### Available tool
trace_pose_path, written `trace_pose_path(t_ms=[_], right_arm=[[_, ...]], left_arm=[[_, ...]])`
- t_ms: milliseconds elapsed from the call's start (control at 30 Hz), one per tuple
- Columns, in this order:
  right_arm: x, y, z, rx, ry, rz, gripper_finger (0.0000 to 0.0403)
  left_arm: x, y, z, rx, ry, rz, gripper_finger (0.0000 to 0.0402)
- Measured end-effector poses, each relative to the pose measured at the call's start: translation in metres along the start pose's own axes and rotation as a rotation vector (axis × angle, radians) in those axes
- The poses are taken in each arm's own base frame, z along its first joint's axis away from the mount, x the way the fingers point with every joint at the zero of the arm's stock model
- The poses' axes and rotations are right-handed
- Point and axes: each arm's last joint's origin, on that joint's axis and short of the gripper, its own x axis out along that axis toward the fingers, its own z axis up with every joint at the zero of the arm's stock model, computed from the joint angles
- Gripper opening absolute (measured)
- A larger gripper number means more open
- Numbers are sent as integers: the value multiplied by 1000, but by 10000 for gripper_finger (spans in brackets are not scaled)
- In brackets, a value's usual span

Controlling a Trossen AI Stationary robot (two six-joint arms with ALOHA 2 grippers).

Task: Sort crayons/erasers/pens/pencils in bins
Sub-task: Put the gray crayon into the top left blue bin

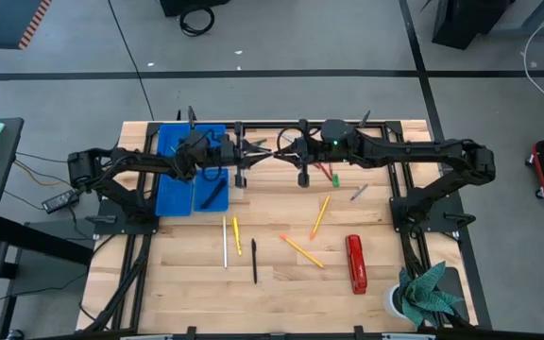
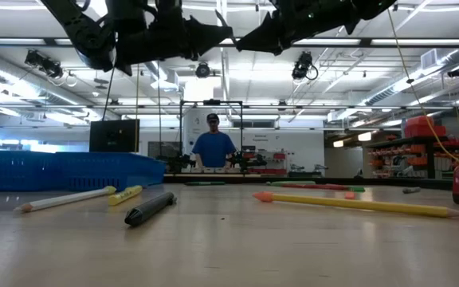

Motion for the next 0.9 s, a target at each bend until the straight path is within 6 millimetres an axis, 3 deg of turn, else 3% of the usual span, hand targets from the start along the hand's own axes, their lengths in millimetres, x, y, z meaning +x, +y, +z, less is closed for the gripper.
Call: trace_pose_path(t_ms=[567,733,900], right_arm=[[0,-1,-2,-1,23,-34,94],[0,1,-7,20,73,-19,104],[0,2,-10,64,110,-14,106]], left_arm=[[-7,19,-4,-43,37,73,40],[-17,31,0,-58,113,110,29],[-34,45,8,-83,209,156,44]])
